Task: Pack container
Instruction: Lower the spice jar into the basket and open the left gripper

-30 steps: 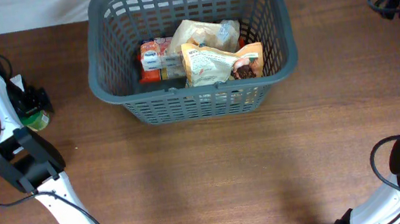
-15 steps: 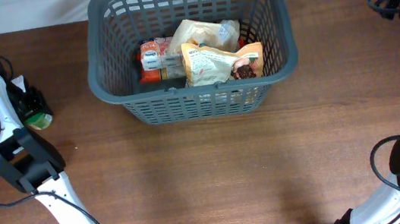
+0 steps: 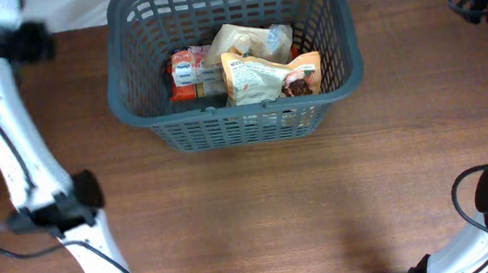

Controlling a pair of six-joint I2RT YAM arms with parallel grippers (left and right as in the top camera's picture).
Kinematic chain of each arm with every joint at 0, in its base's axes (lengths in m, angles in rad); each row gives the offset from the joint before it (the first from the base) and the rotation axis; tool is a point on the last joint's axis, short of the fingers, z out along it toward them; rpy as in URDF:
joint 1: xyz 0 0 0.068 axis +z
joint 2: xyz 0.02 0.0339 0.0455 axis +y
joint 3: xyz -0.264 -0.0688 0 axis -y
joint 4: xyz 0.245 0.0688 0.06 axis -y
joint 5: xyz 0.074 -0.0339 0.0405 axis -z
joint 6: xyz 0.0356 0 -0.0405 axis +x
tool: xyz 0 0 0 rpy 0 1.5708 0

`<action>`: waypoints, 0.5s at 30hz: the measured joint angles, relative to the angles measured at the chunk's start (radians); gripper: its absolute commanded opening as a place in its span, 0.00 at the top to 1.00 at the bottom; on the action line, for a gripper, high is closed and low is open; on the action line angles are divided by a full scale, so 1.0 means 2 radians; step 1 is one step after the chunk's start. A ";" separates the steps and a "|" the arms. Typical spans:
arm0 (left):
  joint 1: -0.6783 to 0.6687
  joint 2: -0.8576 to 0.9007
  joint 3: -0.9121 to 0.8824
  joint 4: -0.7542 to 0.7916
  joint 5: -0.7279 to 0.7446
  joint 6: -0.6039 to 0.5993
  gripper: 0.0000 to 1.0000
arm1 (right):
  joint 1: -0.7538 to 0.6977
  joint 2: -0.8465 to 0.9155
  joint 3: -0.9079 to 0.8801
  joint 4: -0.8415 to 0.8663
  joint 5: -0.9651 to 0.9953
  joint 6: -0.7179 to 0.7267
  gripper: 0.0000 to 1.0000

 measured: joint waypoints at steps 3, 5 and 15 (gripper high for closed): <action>-0.113 -0.089 0.019 0.002 0.014 0.071 0.98 | 0.000 0.000 0.000 0.000 0.000 0.000 0.01; -0.179 -0.118 0.021 -0.006 0.012 0.112 0.98 | 0.000 0.000 0.000 0.000 0.000 0.000 0.01; -0.277 -0.030 -0.166 -0.015 -0.031 0.199 0.98 | 0.000 0.000 0.000 0.000 0.000 0.000 0.01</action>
